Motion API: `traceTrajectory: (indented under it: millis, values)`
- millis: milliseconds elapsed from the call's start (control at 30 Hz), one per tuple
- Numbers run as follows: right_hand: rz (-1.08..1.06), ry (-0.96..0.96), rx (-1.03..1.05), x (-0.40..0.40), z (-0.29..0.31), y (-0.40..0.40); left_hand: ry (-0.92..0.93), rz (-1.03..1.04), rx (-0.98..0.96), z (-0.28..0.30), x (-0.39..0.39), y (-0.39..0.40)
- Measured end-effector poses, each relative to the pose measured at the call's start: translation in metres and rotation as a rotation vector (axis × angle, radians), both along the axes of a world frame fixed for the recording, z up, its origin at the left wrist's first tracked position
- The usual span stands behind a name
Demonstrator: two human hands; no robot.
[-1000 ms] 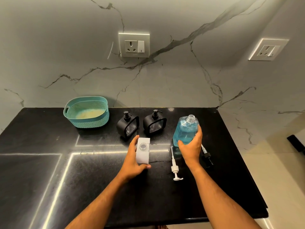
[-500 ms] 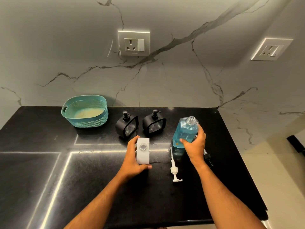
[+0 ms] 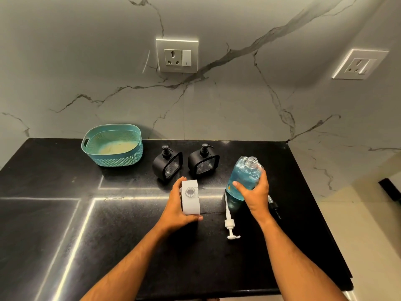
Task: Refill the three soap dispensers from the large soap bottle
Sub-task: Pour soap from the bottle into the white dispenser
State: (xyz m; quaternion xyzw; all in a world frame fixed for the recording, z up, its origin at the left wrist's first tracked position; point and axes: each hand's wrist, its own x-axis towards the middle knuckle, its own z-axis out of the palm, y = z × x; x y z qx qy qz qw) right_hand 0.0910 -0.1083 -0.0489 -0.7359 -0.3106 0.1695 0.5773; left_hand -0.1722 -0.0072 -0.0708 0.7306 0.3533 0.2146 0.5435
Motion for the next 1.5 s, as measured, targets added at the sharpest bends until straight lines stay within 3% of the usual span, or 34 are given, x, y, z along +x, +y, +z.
traceTrajectory:
  millis: [400,933,1500]
  values:
    - [-0.073,-0.119,0.092,-0.023,0.023,0.001,-0.073,0.118,0.122,0.041,0.008,0.001]
    - [0.025,-0.398,0.297,-0.039,0.093,0.009,-0.183,0.14,0.264,0.098,0.024,-0.012]
    - [0.084,-0.741,0.248,-0.044,0.105,0.011,-0.168,0.15,0.334,0.122,0.025,-0.005]
